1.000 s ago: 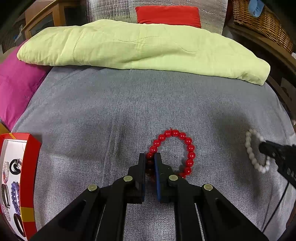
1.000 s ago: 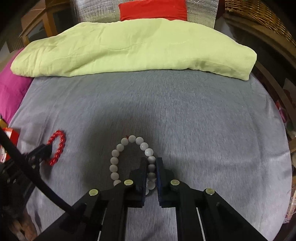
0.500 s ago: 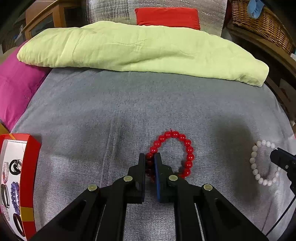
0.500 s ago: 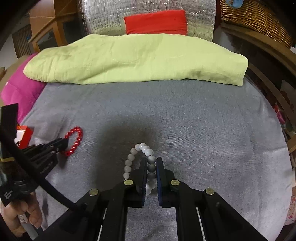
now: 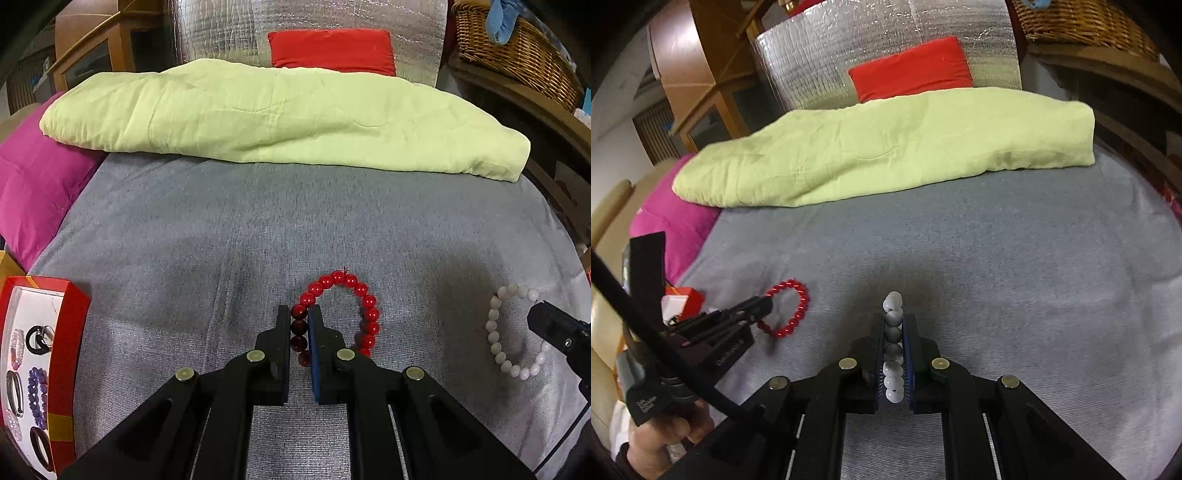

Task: Organize jewelry
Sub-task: 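Lift the white bracelet with the right gripper while the left gripper holds the red bracelet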

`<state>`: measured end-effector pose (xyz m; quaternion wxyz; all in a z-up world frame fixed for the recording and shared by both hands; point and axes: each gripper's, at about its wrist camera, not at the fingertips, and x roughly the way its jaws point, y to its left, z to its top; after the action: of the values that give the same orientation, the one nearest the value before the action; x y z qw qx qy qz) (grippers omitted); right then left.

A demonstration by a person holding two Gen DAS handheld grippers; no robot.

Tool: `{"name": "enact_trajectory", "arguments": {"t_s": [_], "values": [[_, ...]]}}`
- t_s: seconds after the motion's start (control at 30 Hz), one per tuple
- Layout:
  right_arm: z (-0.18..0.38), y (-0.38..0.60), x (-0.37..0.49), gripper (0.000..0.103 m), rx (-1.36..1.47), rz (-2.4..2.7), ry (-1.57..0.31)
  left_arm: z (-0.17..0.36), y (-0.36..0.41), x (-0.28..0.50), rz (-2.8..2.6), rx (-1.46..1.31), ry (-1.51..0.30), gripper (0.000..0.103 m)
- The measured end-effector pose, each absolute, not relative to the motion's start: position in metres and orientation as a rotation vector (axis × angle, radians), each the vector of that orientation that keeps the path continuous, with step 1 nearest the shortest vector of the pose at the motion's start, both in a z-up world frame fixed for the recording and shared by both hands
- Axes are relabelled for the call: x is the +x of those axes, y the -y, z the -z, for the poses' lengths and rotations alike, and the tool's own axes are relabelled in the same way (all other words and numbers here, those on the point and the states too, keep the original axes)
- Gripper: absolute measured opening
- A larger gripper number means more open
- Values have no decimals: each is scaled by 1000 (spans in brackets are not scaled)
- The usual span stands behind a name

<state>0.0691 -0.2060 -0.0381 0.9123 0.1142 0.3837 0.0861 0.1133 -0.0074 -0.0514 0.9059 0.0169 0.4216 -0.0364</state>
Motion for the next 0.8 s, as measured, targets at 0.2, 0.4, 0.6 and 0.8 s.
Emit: {"name": "enact_trajectory", "arguments": {"t_s": [0.2, 0.4, 0.6, 0.8], "values": [[46, 213, 70, 10, 302, -227, -776, 52, 10, 112, 70, 47, -859, 9], [38, 213, 67, 10, 310, -254, -747, 49, 14, 105, 74, 50, -839, 10], [37, 211, 65, 10, 309, -257, -734, 45, 17, 102, 87, 52, -826, 9], [39, 210, 66, 10, 307, -257, -735, 42, 16, 103, 90, 43, -821, 9]]}}
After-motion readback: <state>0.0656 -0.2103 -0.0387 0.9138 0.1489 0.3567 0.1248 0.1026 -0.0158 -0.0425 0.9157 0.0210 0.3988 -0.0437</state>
